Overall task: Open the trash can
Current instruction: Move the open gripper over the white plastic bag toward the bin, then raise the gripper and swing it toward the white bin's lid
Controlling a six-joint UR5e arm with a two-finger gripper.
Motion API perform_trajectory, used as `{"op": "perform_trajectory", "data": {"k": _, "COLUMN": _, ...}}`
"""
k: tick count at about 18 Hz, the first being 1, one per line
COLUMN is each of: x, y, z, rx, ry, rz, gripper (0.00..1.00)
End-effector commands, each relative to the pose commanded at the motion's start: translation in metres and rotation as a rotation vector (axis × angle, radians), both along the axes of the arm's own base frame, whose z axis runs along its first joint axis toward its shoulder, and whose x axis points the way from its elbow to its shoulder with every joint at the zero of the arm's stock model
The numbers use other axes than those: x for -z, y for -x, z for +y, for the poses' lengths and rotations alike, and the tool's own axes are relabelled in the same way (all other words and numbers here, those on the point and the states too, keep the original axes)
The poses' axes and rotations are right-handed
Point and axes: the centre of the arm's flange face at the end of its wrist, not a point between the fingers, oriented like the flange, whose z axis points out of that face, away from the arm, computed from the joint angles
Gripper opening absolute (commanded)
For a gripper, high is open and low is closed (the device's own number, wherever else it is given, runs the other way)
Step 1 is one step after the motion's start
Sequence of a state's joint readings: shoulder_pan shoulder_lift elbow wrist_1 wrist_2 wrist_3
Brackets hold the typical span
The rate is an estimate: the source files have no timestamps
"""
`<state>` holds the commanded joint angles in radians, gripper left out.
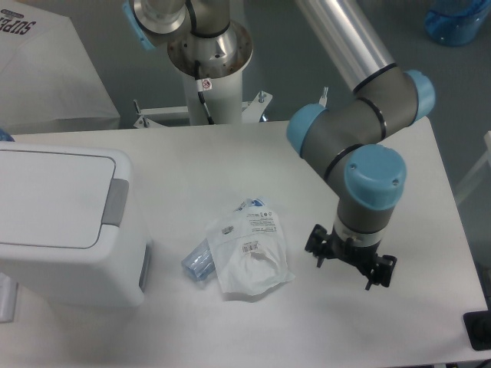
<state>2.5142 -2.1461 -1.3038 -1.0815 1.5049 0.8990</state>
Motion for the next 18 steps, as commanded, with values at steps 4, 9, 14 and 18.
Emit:
{"op": "perform_trajectory", "data": {"k": 4, "x": -0.007, "y": -0.021, "z": 0.000, "rx": 0.010, "ry": -0.082, "rz": -0.071, "gripper": 1.00}}
{"op": "perform_trajectory", "data": {"k": 9, "x": -0.027, "y": -0.036, "z": 0.006, "rx": -0.044, "ry": -0.197, "rz": -0.148, "gripper": 1.00}}
{"op": "perform_trajectory", "data": {"k": 14, "x": -0.064, "y": -0.089, "z": 0.018, "rx": -0.055, "ry": -0.268, "rz": -0.190, "gripper": 1.00}}
{"op": "perform_trajectory", "data": {"k": 18, "x": -0.097, "y": -0.115, "z": 0.009, "rx": -0.041, "ry": -0.336, "rz": -0.207, "gripper": 1.00}}
